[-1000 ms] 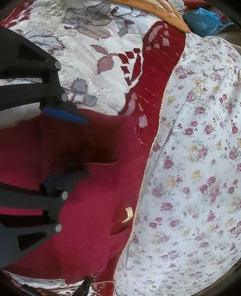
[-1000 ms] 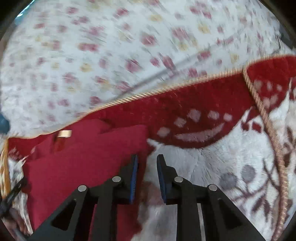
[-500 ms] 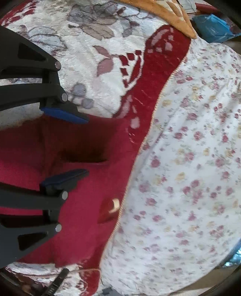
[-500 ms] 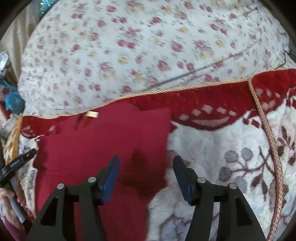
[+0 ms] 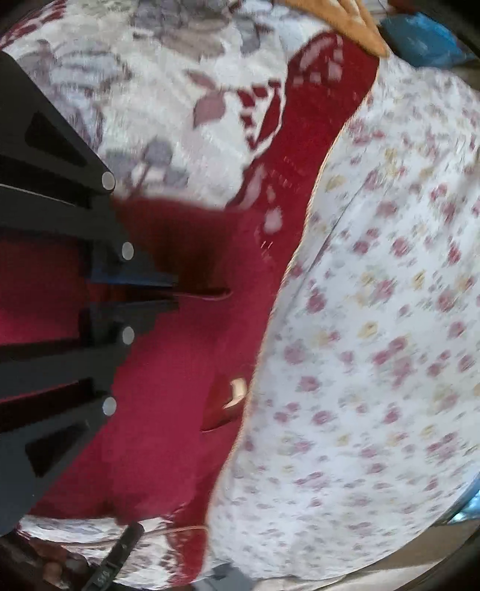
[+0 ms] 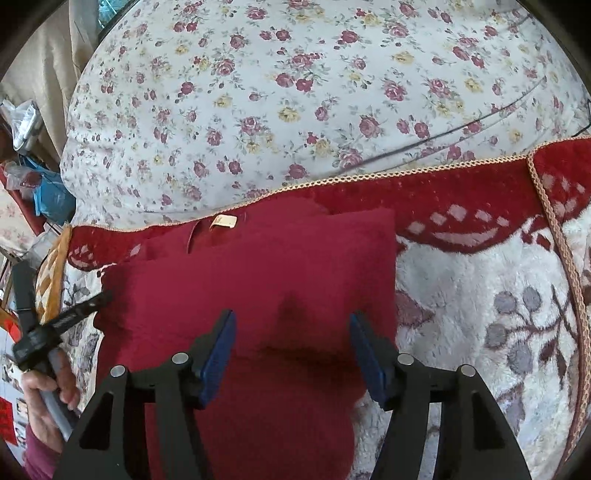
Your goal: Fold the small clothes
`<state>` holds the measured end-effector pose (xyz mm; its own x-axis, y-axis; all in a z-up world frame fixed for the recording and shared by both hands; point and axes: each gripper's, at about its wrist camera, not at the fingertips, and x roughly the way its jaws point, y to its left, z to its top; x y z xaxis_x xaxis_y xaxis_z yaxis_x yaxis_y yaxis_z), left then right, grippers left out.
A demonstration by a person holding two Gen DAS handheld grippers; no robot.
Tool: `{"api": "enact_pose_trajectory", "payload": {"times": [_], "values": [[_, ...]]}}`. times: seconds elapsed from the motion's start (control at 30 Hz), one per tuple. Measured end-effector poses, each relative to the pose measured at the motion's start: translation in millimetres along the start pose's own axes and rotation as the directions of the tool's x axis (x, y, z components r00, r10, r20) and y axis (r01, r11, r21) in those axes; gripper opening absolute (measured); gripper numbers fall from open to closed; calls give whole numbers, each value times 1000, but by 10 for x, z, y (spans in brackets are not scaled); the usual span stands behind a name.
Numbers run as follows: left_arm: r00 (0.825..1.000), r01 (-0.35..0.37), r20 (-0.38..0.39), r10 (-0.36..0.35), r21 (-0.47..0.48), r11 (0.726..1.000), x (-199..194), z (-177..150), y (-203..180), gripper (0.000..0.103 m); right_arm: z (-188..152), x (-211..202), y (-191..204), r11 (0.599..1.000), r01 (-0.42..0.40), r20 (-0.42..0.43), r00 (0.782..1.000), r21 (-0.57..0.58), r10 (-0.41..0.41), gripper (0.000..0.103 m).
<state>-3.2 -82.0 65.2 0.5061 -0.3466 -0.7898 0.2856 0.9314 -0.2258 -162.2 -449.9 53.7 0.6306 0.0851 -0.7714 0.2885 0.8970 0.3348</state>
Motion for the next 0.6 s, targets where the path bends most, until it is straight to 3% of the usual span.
{"api": "enact_pose_trajectory", "payload": {"times": [0.07, 0.2, 0.23, 0.3, 0.33, 0.43, 0.5, 0.53, 0.6], "values": [[999, -44, 8, 44, -2, 999, -18, 12, 76, 6, 59, 77, -16, 1000, 22, 5, 1000, 4, -22, 67], [997, -64, -54, 63, -11, 998, 165, -35, 103, 6, 154, 431, -59, 993, 109, -46, 993, -34, -111, 66], [995, -75, -64, 76, 6, 997, 195, -45, 68, 6, 162, 516, -83, 989, 144, -69, 987, -46, -147, 60], [994, -90, -61, 91, 24, 996, 198, -56, 40, 7, 171, 471, -85, 986, 159, -61, 985, -59, -163, 59], [993, -100, -57, 102, 33, 994, 192, -62, 28, 10, 167, 403, -90, 984, 168, -53, 984, -60, -171, 59], [992, -112, -58, 114, 42, 993, 212, -92, 19, 33, 93, 194, -62, 985, 151, -27, 988, -87, -154, 60], [991, -122, -50, 124, 44, 992, 223, -106, 20, 47, -11, 267, -60, 968, 203, -67, 974, -149, -215, 59], [991, -125, -45, 127, 49, 991, 225, -124, 16, 49, -58, 334, -92, 961, 226, -88, 966, -159, -242, 59], [990, -132, -39, 134, 52, 990, 212, -150, 13, 54, -98, 355, -243, 977, 193, -111, 973, -91, -202, 60]]}}
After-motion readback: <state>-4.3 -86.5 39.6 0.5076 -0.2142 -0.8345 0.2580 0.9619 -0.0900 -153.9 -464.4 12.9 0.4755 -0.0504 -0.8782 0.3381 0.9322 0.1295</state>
